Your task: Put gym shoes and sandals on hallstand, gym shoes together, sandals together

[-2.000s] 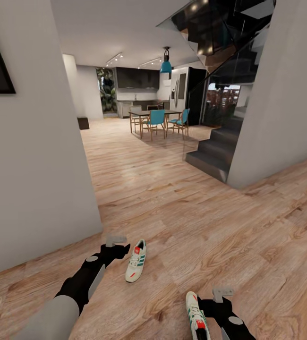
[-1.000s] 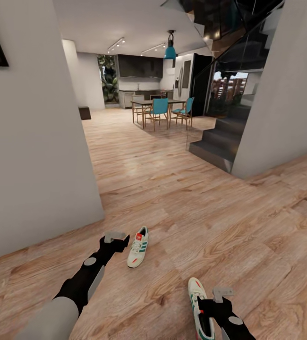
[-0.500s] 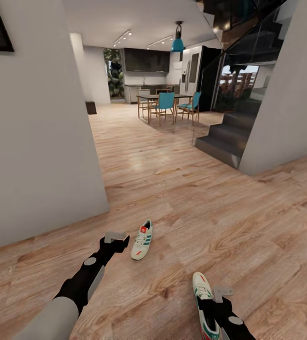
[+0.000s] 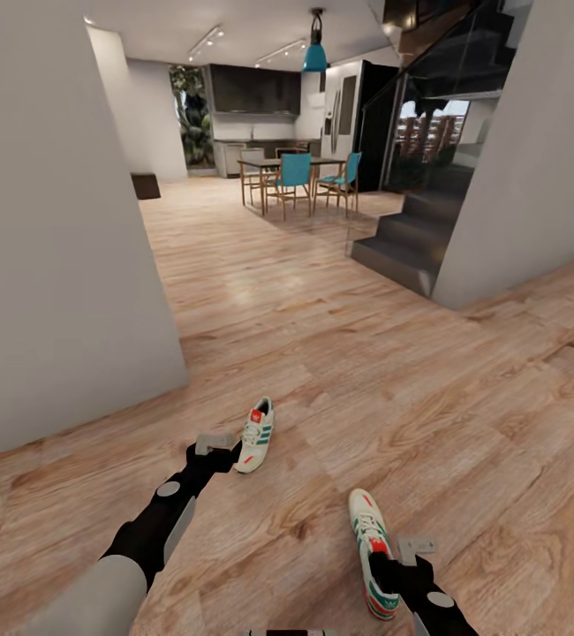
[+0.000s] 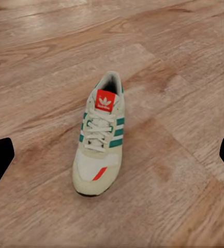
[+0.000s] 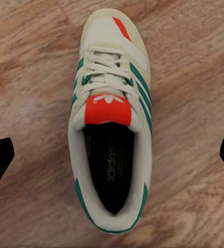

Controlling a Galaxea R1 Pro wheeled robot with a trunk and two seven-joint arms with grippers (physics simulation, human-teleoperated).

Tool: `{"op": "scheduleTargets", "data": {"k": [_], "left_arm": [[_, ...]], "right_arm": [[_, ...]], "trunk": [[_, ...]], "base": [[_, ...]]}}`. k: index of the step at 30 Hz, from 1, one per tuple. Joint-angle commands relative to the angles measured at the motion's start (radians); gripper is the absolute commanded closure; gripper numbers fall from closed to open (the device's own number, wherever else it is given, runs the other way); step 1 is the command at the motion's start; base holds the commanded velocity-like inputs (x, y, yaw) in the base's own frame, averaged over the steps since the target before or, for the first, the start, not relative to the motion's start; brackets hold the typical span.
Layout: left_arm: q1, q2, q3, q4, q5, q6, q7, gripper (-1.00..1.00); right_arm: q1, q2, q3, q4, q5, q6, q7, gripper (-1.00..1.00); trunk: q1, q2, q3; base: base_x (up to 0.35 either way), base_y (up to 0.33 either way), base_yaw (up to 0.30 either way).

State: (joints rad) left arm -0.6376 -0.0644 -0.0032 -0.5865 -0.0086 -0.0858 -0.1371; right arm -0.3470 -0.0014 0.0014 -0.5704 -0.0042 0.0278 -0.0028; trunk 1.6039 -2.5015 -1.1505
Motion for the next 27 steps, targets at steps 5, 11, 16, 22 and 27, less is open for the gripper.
{"op": "scheduleTargets", "data": {"k": [5, 11, 16, 22, 27], "left_arm": [[0.000, 0.000, 0.000, 0.000, -0.002, -0.003, -0.001, -1.00], [0.000, 0.000, 0.000, 0.001, -0.002, -0.003, -0.002, -1.00], [0.000, 0.000, 0.000, 0.000, -0.002, -0.003, -0.001, -1.00], [0.000, 0.000, 0.000, 0.001, -0.001, -0.003, -0.001, -1.00], [0.000, 0.000, 0.000, 0.001, -0.001, -0.003, -0.002, -1.00]], "right_arm": [[0.000, 0.000, 0.000, 0.000, 0.001, 0.003, 0.000, -1.00], [0.000, 0.000, 0.000, 0.000, 0.001, 0.003, -0.001, -1.00], [0.000, 0.000, 0.000, 0.002, 0.001, -0.032, -0.001, -1.00], [0.000, 0.000, 0.000, 0.004, -0.002, -0.250, -0.002, -1.00], [0.000, 0.000, 0.000, 0.004, -0.002, -0.286, -0.002, -1.00]], "trunk": [[0.002, -0.002, -0.023], [0.002, -0.002, -0.028], [0.002, -0.002, -0.028], [0.002, -0.002, -0.028], [0.002, -0.002, -0.028]], "base": [[0.000, 0.000, -0.021], [0.000, 0.000, -0.003], [0.000, 0.000, 0.000], [0.000, 0.000, 0.000], [0.000, 0.000, 0.000]]}}
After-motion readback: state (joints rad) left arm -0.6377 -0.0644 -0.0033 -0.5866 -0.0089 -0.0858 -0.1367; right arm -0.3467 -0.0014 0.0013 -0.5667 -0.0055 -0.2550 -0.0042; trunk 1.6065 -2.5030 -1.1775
